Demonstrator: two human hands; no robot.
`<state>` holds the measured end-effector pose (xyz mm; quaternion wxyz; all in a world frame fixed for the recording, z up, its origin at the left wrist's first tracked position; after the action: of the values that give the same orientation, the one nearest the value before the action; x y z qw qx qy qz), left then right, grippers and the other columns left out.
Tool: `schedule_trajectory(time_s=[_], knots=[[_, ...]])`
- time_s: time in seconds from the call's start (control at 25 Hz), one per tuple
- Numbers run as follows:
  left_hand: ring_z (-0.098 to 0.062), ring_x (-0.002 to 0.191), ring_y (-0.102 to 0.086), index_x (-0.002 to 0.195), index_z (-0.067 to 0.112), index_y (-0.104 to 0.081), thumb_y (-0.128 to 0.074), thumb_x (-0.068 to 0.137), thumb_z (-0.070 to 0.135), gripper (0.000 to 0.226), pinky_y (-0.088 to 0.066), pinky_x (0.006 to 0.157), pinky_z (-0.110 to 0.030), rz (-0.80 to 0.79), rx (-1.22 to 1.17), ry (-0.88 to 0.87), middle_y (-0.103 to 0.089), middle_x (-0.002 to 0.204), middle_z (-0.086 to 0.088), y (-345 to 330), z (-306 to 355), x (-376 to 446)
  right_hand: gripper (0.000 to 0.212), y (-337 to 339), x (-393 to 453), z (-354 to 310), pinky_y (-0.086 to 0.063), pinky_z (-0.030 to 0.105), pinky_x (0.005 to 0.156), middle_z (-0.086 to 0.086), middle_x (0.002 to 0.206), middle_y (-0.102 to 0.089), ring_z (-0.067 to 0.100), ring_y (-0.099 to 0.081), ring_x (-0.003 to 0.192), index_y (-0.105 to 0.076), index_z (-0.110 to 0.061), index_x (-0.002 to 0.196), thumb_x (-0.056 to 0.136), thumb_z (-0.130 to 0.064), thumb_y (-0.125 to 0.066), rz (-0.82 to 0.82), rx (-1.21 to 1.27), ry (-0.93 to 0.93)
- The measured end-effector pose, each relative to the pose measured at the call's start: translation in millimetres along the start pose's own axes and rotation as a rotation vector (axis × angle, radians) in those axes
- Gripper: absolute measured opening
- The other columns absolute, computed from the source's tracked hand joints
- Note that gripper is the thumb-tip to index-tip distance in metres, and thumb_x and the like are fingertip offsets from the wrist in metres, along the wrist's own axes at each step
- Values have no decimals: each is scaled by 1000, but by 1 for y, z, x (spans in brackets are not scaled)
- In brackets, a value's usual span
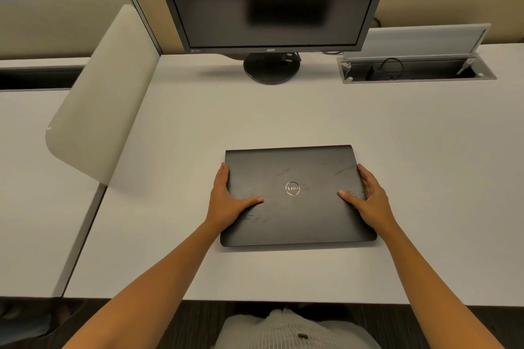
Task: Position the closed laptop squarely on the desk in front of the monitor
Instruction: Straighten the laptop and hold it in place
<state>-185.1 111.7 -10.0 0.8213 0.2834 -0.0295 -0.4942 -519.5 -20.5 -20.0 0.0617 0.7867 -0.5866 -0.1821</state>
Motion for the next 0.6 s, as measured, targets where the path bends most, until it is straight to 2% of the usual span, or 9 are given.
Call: schedule_trajectory(time_s=[0.12, 0.32, 0.6], knots=[[-12, 151, -24, 161, 18, -18, -96, 58, 44, 132, -20, 119, -24, -6, 4, -6, -22, 166, 6, -6, -2, -8, 88, 6, -7, 4, -42, 30, 108, -2, 156, -45, 11, -48, 133, -33, -20, 157, 83, -19, -81, 1, -7, -8], [-12, 152, -22, 161, 19, -17, -95, 59, 47, 131, -21, 123, -31, -19, 38, -8, -20, 167, 6, -6, -1, -12, 89, 8, -12, 8, -41, 41, 115, 0, 159, -42, 20, -45, 141, -31, -20, 158, 84, -23, -80, 9, -32, -6], [-12, 151, -24, 161, 21, -18, -95, 58, 49, 131, -23, 122, -31, -8, 39, -9, -23, 166, 7, -4, -1, -14, 90, 8, -14, 9, -43, 41, 114, -1, 158, -44, 19, -47, 140, -32, -22, 158, 83, -23, -81, 10, 2, -28]])
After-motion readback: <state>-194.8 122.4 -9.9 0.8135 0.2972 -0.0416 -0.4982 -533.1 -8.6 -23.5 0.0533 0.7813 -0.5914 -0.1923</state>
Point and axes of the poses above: each hand's wrist, its own x-axis towards the middle knuckle, its own y-axis out of the back of the hand, z = x × y, the point moved 3 cm from there along x, towards the middle knuckle
